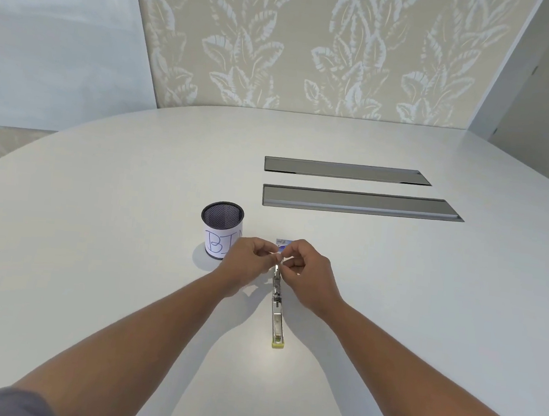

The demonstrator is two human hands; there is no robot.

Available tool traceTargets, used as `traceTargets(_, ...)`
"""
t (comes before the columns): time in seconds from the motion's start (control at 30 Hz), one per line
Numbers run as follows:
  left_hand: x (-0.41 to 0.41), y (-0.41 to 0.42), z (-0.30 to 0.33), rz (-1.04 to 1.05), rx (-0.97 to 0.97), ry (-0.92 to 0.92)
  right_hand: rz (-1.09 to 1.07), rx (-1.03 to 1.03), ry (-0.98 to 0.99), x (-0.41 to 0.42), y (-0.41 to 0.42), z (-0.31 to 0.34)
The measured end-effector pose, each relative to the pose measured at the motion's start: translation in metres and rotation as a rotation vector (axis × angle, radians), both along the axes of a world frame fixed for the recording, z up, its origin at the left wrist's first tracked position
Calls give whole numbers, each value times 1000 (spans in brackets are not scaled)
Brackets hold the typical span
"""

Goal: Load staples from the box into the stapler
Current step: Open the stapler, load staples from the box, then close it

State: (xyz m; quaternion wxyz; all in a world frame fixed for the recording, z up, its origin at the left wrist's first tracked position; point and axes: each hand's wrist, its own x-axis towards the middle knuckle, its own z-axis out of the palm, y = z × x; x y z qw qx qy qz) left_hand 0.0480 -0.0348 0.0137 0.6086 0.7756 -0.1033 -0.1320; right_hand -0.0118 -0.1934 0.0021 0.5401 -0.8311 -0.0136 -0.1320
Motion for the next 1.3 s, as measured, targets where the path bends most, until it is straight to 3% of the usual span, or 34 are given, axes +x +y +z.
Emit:
traceTargets(0.23,0,5,2,9,-105,135,-52,-108,26,1,5,-4)
traceTargets(0.4,4,5,-7,-51,434,-216,-104,-344,152,1,6,-11)
traceTargets(0.6,11,4,-11,-147,651,-306,5,-425,169,0,8,-11)
traceTargets(1.3,20,5,-20,-124,564,-240,78,-636,245,5,17,-2)
